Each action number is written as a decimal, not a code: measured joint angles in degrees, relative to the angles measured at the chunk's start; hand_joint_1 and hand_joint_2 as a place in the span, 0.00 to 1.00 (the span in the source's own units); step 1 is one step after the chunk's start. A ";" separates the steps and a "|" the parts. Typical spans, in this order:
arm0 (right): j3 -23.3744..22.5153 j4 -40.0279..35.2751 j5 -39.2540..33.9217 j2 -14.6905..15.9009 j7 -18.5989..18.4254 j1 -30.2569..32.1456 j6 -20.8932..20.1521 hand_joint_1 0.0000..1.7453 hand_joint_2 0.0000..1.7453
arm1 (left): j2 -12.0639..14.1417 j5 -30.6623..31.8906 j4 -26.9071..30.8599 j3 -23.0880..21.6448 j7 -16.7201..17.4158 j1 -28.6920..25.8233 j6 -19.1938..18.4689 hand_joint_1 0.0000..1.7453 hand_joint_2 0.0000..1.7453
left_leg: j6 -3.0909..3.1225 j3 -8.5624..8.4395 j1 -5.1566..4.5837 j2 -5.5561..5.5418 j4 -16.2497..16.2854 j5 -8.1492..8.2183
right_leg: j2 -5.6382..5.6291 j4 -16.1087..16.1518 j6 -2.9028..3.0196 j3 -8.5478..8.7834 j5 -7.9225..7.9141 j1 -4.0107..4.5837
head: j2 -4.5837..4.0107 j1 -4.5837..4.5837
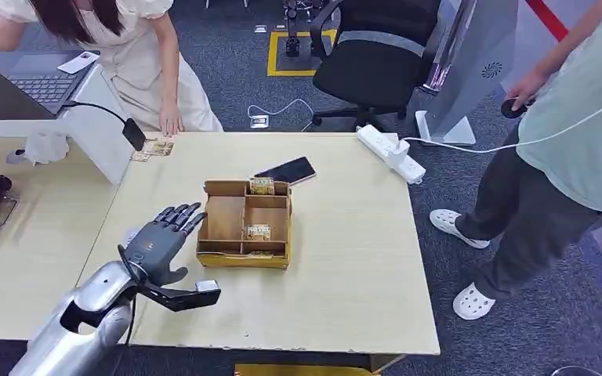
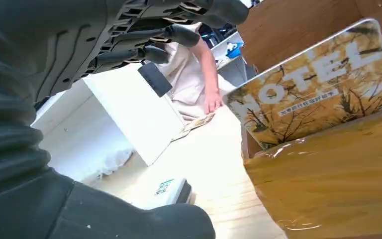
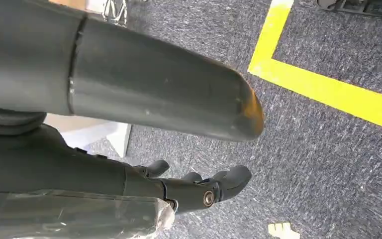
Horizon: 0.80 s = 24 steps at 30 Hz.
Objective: Pass the card to the sensor for recognition and then transmit it.
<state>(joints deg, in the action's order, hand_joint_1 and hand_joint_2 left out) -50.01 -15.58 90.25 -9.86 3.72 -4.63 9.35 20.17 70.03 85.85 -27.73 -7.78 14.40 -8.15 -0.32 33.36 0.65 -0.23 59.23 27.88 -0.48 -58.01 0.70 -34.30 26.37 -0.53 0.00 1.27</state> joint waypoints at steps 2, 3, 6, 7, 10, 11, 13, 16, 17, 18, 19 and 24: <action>-0.07 0.00 0.00 0.00 0.24 0.02 0.00 0.00 0.00 | 0.99 -0.95 0.73 -0.66 -0.13 -0.05 -0.09 0.00 1.00 | 0.00 0.00 0.00 0.00 -0.01 0.00 | 0.00 0.00 0.01 0.00 0.01 0.00 | 0.00 0.00; -0.09 0.00 0.00 0.00 0.24 0.02 0.00 0.00 0.00 | 1.62 -1.42 1.16 -0.96 -0.24 -0.15 -0.15 0.00 1.00 | 0.00 0.00 0.00 0.00 -0.01 0.00 | 0.00 0.00 0.02 0.00 0.01 0.00 | 0.00 0.00; -0.24 0.00 0.00 0.00 0.31 0.04 0.02 0.00 0.00 | 3.60 -2.12 2.49 -1.94 -0.52 -0.64 -0.26 0.00 1.00 | 0.00 0.00 0.01 0.00 -0.01 0.00 | 0.00 0.00 0.05 0.00 0.03 0.01 | 0.00 0.00; -0.26 0.00 0.00 0.00 0.31 0.04 0.02 0.00 0.00 | 4.03 -2.15 2.78 -2.25 -0.55 -0.80 -0.29 0.00 1.00 | 0.00 0.00 0.01 0.00 -0.01 0.00 | 0.01 -0.01 0.05 0.00 0.03 0.01 | -0.02 0.00; -0.35 0.02 0.00 0.00 0.31 0.03 0.02 0.00 0.00 | 4.92 -2.23 3.35 -2.52 -0.61 -1.27 -0.28 0.00 1.00 | 0.00 0.00 0.01 0.00 -0.01 0.00 | 0.01 -0.01 0.05 0.00 0.03 0.01 | 0.00 0.00; -0.44 0.02 0.00 0.00 0.31 0.03 0.02 0.00 0.00 | 5.16 -2.25 3.50 -2.71 -0.61 -1.32 -0.29 0.00 1.00 | 0.00 0.00 0.01 0.00 -0.01 0.00 | 0.01 -0.01 0.05 0.00 0.03 0.01 | 0.00 0.00; -0.57 0.02 0.00 0.00 0.31 0.02 0.02 0.00 0.00 | 5.56 -2.45 3.83 -3.00 -0.61 -1.35 -0.31 0.00 1.00 | 0.00 0.00 0.01 0.00 -0.01 0.00 | 0.01 -0.01 0.05 0.01 0.03 0.01 | -0.02 -0.02; -0.74 0.02 0.00 0.00 0.31 0.04 0.07 0.00 0.00 | 6.04 -2.74 4.53 -3.48 -0.13 -1.77 0.00 0.00 1.00 | 0.00 0.00 0.00 0.00 -0.01 0.00 | 0.00 0.00 0.05 0.00 0.03 0.01 | -0.02 0.02; -0.77 0.02 0.00 0.00 0.33 0.04 0.07 0.00 0.00 | 5.99 -2.65 4.75 -3.61 0.09 -1.91 0.11 0.00 1.00 | 0.00 0.00 0.00 0.00 -0.01 0.00 | 0.01 0.00 0.05 0.00 0.03 0.01 | 0.00 0.00; -0.76 0.02 0.00 0.00 0.31 0.02 0.07 0.00 0.00 | 5.90 -2.36 4.81 -3.74 0.22 -1.90 0.13 0.00 1.00 | 0.00 0.00 0.00 0.00 -0.01 0.00 | 0.01 0.00 0.05 0.00 0.03 0.01 | 0.00 0.00; -0.76 0.02 0.00 0.00 0.31 -0.01 0.07 0.00 0.00 | 5.77 -1.90 4.81 -3.89 0.55 -1.85 0.26 0.00 1.00 | 0.00 0.00 0.00 0.00 -0.01 0.00 | 0.01 0.00 0.05 -0.01 0.03 0.01 | 0.00 0.00; -0.77 0.02 0.00 0.00 0.35 -0.04 0.09 0.00 0.00 | 3.33 0.27 4.81 -5.14 1.94 -0.95 0.65 0.00 1.00 | 0.00 0.00 -0.01 -0.01 0.00 0.00 | 0.01 0.00 0.05 0.00 0.03 0.00 | -0.02 0.00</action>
<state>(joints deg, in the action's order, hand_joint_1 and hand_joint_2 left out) -50.77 -15.56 90.25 -9.86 4.07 -4.67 9.44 23.50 70.31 90.66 -32.87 -5.84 13.45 -7.50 -0.32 33.36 0.64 -0.24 59.23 27.89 -0.47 -58.00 0.75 -34.30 26.41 -0.53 -0.02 1.27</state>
